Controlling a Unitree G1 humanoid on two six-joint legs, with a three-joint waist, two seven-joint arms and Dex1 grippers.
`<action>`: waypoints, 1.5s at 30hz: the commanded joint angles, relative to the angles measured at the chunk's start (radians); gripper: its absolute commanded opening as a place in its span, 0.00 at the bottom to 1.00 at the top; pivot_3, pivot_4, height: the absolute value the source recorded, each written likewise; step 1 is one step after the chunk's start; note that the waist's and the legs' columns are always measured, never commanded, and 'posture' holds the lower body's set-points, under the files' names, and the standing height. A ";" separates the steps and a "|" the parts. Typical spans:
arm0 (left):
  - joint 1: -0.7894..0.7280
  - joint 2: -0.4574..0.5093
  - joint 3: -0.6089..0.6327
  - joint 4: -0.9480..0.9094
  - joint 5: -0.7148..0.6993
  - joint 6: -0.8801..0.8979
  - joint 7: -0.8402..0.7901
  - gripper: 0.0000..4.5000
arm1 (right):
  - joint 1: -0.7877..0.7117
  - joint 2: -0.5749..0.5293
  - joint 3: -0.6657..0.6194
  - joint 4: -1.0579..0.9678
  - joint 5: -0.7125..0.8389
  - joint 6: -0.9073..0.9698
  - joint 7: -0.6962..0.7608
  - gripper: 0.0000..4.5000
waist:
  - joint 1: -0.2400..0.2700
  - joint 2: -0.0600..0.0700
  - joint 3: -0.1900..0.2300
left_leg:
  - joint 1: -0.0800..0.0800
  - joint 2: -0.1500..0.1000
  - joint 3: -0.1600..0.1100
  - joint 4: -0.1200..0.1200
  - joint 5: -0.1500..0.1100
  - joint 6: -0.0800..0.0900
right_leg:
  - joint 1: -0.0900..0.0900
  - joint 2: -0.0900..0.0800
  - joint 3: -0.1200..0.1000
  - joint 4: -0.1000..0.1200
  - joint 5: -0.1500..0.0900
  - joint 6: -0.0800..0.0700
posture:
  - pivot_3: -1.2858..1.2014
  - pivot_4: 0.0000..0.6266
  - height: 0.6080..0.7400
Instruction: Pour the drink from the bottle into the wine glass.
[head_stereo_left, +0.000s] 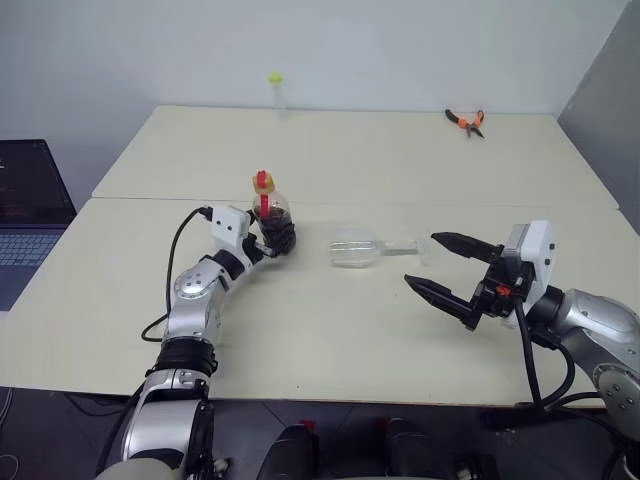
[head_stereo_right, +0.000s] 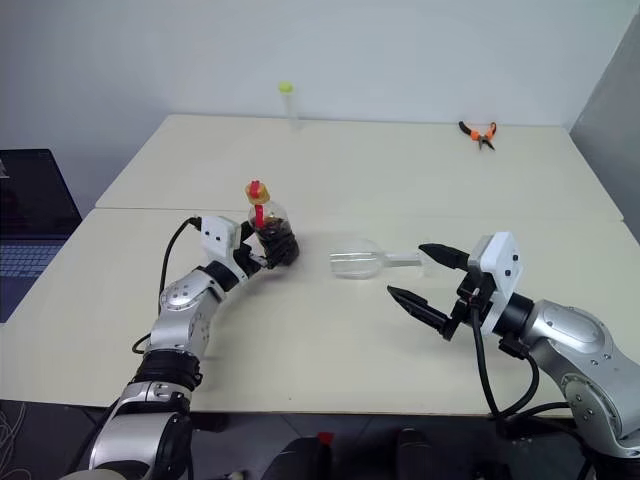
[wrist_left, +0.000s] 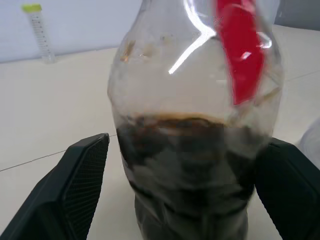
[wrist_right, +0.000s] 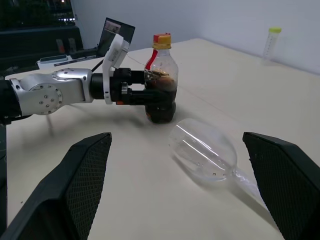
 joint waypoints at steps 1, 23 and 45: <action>-0.049 -0.006 0.004 0.030 0.003 -0.030 -0.003 0.99 | -0.021 0.004 -0.006 -0.046 0.022 0.001 -0.011 1.00 | 0.000 0.000 0.000 | 0.000 0.000 0.000 0.000 0.000 0.000 | 0.000 0.000 0.000 0.000 0.000 0.000 | 0.52 0.24 1.00; 0.159 0.080 -0.091 -0.598 -0.119 0.287 -0.196 0.43 | 0.000 0.004 -0.048 -0.133 0.022 0.030 -0.116 1.00 | -0.002 -0.002 0.001 | -0.001 0.001 -0.001 0.000 0.000 0.000 | -0.001 -0.001 0.000 0.000 0.000 0.000 | 0.52 0.24 1.00; 0.136 0.051 -0.405 -0.639 -0.016 0.287 -0.397 0.35 | -0.192 -0.024 0.010 -0.173 0.286 0.252 -0.290 1.00 | -0.002 -0.001 0.002 | -0.001 0.001 0.000 0.000 0.000 0.000 | 0.000 0.000 0.000 0.000 0.000 0.000 | 0.52 0.24 1.00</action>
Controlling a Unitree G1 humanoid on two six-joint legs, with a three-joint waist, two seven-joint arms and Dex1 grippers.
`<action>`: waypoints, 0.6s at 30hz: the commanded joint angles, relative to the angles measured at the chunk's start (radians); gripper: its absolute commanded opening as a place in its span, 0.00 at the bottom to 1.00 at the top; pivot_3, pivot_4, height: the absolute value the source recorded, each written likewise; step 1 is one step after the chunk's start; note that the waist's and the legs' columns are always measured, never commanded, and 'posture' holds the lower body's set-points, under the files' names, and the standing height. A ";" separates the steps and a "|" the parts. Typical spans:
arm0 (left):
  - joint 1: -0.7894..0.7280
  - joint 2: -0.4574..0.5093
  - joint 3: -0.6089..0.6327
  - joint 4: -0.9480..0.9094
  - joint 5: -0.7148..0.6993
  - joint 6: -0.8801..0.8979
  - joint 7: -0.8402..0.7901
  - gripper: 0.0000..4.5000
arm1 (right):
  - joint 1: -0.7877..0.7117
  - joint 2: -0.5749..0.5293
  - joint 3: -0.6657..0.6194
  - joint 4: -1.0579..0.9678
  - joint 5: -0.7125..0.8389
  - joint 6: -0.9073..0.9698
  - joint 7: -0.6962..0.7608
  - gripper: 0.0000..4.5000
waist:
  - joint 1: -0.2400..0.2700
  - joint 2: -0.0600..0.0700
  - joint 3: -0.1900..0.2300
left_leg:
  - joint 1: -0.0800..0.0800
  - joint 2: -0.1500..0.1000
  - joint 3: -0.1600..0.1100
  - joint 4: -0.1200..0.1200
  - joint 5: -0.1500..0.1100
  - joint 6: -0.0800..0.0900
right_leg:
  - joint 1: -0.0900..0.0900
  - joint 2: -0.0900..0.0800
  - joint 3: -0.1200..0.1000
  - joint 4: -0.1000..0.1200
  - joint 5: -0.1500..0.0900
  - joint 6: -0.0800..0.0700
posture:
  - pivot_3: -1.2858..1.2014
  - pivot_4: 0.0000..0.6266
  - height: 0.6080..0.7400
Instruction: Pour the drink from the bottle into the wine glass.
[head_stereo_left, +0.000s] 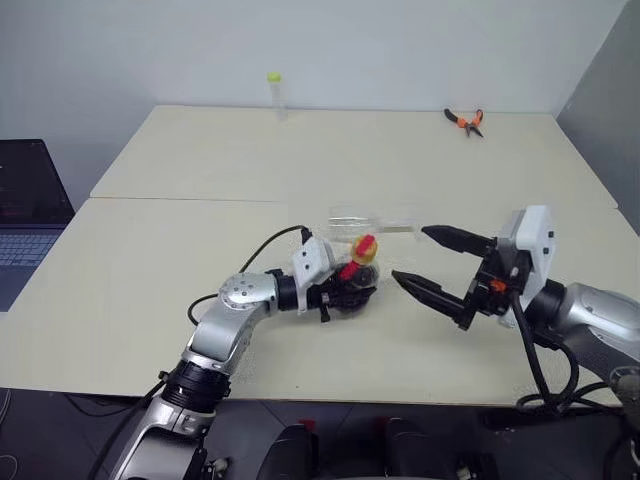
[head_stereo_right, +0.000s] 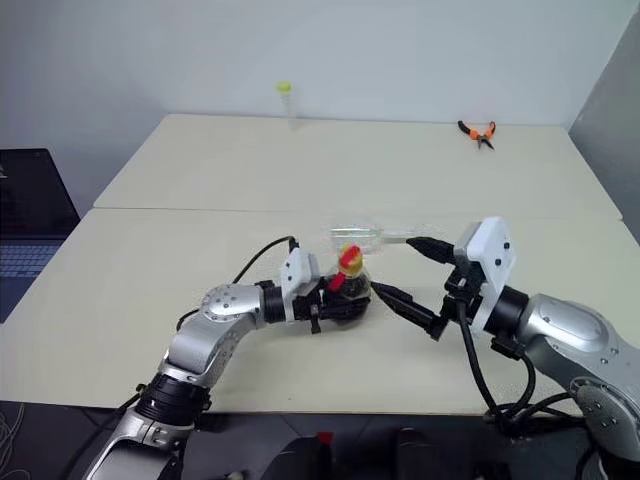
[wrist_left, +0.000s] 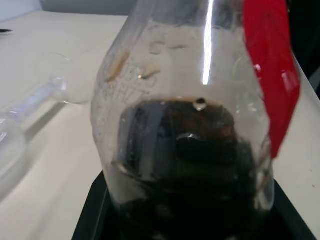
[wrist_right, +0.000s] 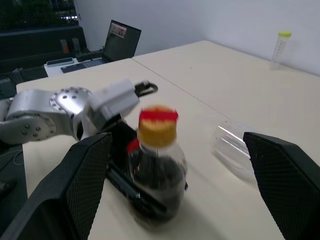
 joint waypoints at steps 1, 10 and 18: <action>-0.034 -0.008 -0.012 0.001 0.024 -0.067 -0.023 0.35 | -0.046 0.008 0.019 -0.024 0.042 0.025 -0.051 1.00 | 0.001 0.000 0.000 | 0.000 0.000 0.000 0.000 0.000 0.000 | 0.000 0.000 0.000 0.000 0.000 0.000 | 0.52 0.24 1.00; -0.075 -0.037 -0.035 0.061 0.053 -0.111 -0.045 0.32 | -0.070 0.010 0.121 -0.020 -0.018 0.051 -0.083 1.00 | 0.000 0.000 0.000 | -0.001 0.000 0.000 0.000 0.000 0.000 | 0.000 0.000 0.000 -0.001 0.000 0.000 | 0.52 0.24 1.00; -0.080 -0.048 -0.038 0.066 0.057 -0.112 -0.052 0.30 | -0.060 0.027 0.152 0.006 -0.099 0.033 -0.074 1.00 | 0.000 0.000 0.000 | -0.001 0.000 0.000 0.000 0.000 0.000 | 0.000 0.000 0.000 -0.001 0.000 0.000 | 0.52 0.24 1.00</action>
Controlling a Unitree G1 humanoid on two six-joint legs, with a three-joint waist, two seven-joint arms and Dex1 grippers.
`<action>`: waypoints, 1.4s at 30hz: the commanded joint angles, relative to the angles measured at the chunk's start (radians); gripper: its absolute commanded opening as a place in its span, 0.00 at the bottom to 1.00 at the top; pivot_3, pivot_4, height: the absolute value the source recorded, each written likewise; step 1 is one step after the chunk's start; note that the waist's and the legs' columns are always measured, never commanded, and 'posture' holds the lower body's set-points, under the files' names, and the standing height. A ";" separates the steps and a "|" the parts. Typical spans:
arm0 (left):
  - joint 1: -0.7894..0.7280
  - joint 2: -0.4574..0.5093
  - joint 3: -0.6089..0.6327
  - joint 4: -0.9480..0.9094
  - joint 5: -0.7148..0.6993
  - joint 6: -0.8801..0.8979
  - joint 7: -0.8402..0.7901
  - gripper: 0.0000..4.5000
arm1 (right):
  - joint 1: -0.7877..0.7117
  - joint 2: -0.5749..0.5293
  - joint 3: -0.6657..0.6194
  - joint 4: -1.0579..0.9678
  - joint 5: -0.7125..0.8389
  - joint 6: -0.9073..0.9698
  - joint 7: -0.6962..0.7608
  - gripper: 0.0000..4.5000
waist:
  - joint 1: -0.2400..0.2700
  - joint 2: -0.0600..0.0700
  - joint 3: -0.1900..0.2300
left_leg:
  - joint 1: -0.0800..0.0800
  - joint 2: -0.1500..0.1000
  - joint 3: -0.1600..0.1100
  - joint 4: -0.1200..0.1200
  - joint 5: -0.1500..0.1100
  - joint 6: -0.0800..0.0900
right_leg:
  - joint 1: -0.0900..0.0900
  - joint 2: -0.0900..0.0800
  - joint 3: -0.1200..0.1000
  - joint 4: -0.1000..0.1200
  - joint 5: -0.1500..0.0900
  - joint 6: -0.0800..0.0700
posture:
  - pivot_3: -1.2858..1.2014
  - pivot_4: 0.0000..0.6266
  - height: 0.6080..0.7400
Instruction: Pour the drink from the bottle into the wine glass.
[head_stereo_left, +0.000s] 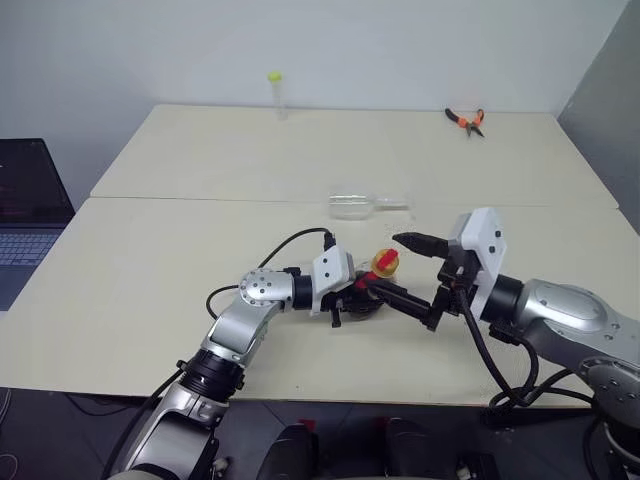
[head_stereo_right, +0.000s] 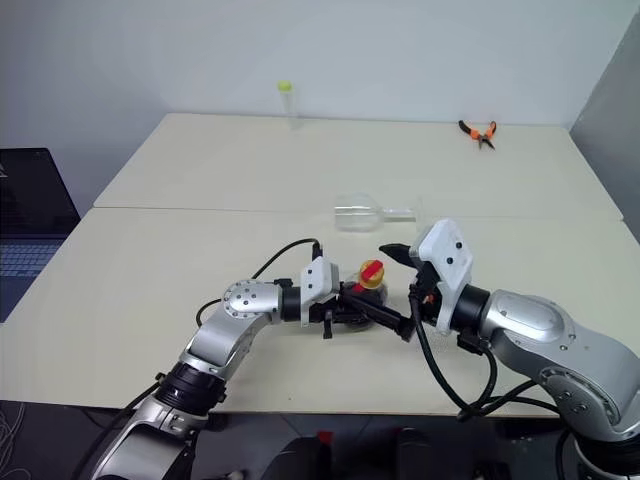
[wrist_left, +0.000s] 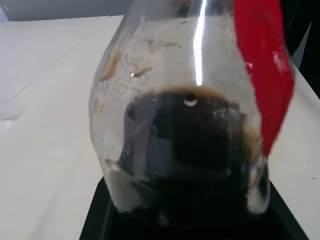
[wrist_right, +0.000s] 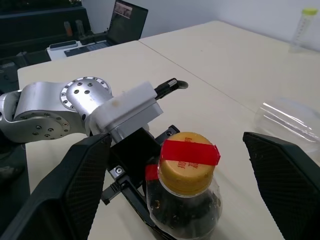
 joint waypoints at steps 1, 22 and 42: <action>-0.021 -0.010 0.001 -0.017 -0.001 -0.020 -0.008 0.30 | 0.007 0.008 0.001 -0.002 -0.041 -0.024 0.005 0.96 | 0.000 0.000 0.000 | 0.000 0.000 0.000 0.000 0.000 0.000 | 0.000 0.000 0.000 0.000 0.000 0.000 | 0.52 0.24 1.00; 0.025 0.024 -0.020 -0.145 -0.066 0.052 -0.110 0.25 | -0.092 -0.289 0.113 0.300 -0.325 -0.316 0.625 0.28 | -0.005 0.001 0.001 | 0.000 -0.001 0.001 0.000 0.000 0.000 | 0.000 0.000 0.000 -0.001 0.000 0.000 | 0.52 0.24 1.00; 0.002 -0.010 0.004 -0.099 -0.035 0.026 -0.060 0.22 | 0.019 -0.253 -0.155 0.149 0.016 -0.116 0.551 0.90 | 0.002 0.001 0.002 | -0.001 0.001 -0.001 0.000 0.000 0.000 | 0.000 -0.003 0.000 -0.001 0.000 0.000 | 0.52 0.24 1.00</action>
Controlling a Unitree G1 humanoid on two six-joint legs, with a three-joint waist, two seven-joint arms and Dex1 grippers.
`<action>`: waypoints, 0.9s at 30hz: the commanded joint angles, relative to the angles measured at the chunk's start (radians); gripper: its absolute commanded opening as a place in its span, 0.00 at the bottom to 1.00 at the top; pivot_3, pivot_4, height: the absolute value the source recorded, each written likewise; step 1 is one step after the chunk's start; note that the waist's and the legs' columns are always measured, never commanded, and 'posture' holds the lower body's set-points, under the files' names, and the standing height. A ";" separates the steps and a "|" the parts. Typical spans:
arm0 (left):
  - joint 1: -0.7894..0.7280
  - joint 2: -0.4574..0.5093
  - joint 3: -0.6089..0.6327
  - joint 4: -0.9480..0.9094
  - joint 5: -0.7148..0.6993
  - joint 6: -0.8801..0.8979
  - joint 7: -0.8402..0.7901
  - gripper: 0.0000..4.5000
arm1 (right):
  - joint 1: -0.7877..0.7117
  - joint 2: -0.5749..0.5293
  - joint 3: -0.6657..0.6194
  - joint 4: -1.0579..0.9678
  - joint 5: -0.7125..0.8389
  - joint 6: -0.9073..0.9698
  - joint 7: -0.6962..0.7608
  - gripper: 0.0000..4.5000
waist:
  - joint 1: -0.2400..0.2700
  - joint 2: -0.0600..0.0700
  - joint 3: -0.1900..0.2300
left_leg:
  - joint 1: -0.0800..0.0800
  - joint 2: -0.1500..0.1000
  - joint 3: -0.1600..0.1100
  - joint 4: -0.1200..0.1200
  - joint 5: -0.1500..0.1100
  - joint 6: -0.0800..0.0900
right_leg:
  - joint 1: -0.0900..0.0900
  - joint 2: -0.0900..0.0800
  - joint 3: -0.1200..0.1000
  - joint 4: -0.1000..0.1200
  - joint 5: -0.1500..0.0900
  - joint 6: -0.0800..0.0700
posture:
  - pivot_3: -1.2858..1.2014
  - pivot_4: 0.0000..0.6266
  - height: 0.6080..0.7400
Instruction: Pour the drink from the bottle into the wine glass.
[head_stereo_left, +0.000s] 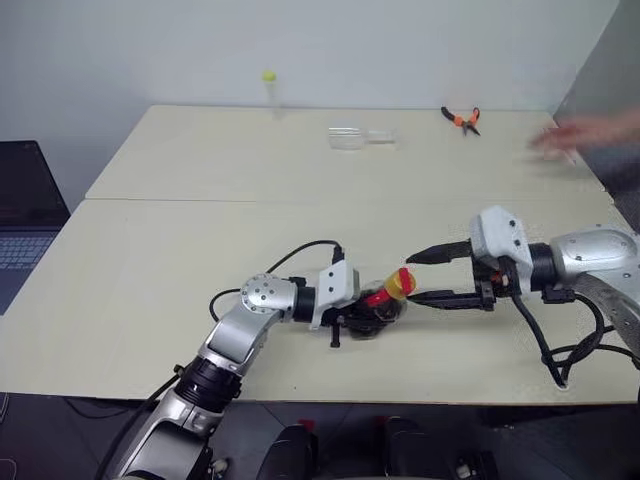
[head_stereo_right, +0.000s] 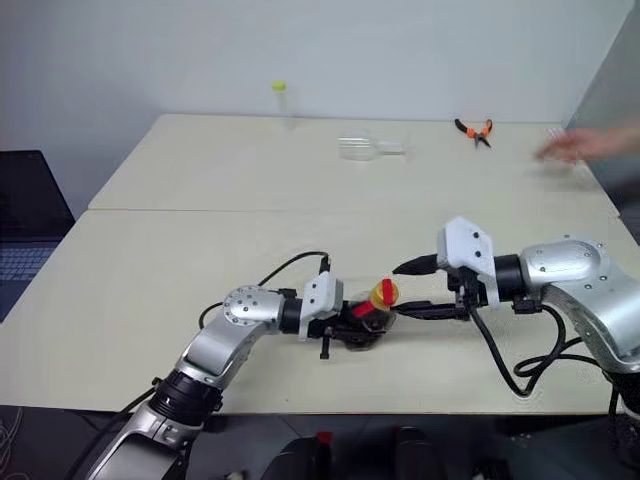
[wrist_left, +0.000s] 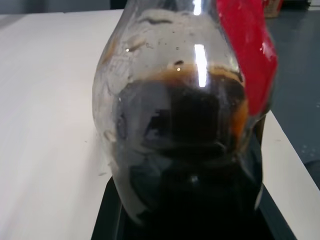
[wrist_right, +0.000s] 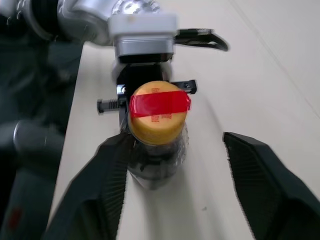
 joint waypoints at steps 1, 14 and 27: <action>-0.028 -0.023 0.032 0.000 -0.010 -0.041 0.029 0.22 | 0.075 0.042 -0.168 -0.136 0.185 0.101 -0.168 0.99 | 0.004 0.000 0.000 | 0.000 0.000 0.000 0.000 0.000 0.000 | 0.000 0.000 0.000 0.000 0.000 0.000 | 0.52 0.24 1.00; -0.076 -0.074 0.023 0.127 0.040 -0.142 0.085 0.22 | 0.230 0.381 -0.065 -0.419 0.102 0.123 -0.827 1.00 | 0.006 0.000 0.000 | 0.001 -0.001 0.001 0.000 0.000 0.000 | 0.000 0.002 0.000 0.002 0.000 0.000 | 0.52 0.24 1.00; -0.080 -0.081 0.022 0.157 0.055 -0.174 0.074 0.21 | 0.255 0.437 -0.042 -0.390 0.046 0.089 -0.839 1.00 | 0.002 0.000 0.000 | 0.001 -0.001 0.001 0.000 0.000 0.000 | 0.000 0.004 0.000 0.001 0.000 0.000 | 0.52 0.24 1.00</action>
